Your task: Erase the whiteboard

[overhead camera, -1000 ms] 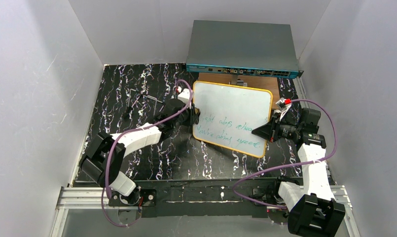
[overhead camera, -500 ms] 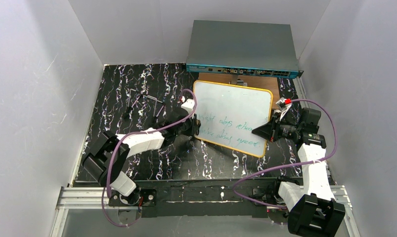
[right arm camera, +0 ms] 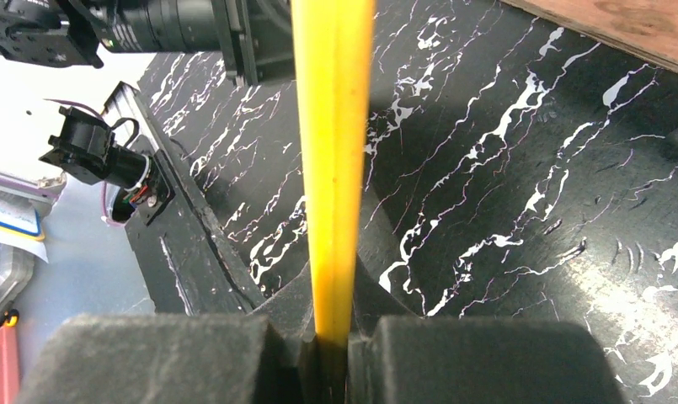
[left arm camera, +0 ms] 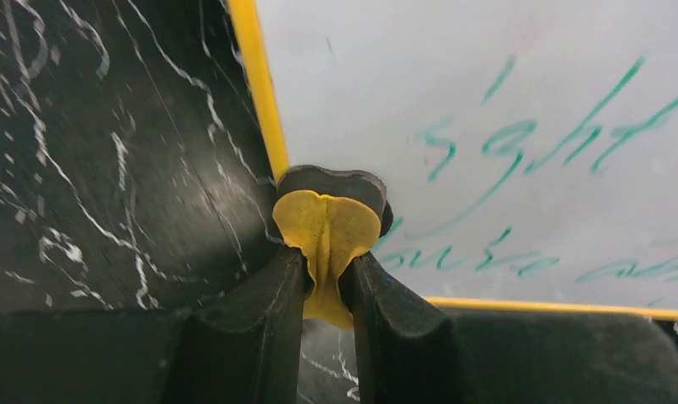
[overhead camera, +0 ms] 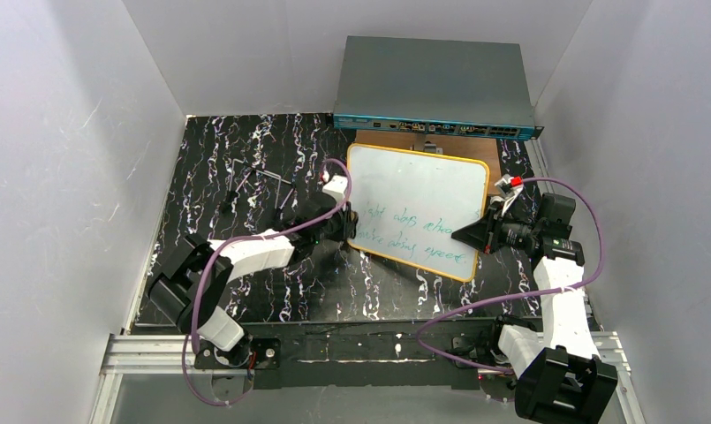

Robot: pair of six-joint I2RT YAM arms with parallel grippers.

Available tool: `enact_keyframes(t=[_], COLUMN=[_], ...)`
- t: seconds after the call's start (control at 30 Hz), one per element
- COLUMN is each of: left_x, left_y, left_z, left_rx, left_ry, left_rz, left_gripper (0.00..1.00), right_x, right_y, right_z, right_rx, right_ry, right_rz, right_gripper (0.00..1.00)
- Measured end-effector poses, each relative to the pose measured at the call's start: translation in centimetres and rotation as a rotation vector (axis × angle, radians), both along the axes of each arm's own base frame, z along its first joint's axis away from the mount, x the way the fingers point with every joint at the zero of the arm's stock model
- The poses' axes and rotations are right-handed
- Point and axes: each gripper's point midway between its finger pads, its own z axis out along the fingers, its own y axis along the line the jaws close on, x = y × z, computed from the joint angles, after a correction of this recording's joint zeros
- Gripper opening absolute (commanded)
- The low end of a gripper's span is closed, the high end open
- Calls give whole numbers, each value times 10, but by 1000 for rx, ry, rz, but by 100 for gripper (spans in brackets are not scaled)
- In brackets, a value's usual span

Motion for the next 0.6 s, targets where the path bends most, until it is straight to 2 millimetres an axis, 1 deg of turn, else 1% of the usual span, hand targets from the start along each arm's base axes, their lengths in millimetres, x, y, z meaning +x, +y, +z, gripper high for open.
enact_keyframes(t=[0.07, 0.1, 0.17, 0.27, 0.37, 0.4, 0.5, 0.6], left_x=[-13, -16, -17, -6, 15, 23, 35, 36], left_y=[1, 1, -1, -6, -16, -20, -20, -20], left_z=[-14, -17, -15, 0, 30, 43, 55, 52], left_rx=[32, 44, 61, 74, 50, 38, 22, 20], left_ry=[32, 41, 40, 33, -11, -30, -49, -44], left_rz=[-15, -20, -29, -34, -29, -27, -9, -7], left_gripper=[0, 0, 0, 0, 0, 0, 0, 0], right_x=[0, 0, 0, 0, 1, 1, 2, 1], right_y=[0, 0, 0, 0, -1, -2, -2, -2], right_z=[0, 0, 0, 0, 0, 0, 0, 0], right_rx=[-1, -1, -1, -3, -4, -4, -4, -2], right_ry=[-4, -5, -6, -7, -6, -6, -4, 2], right_rz=[1, 2, 3, 1, -4, -6, -9, -11], right_gripper=[1, 1, 1, 1, 1, 1, 1, 1])
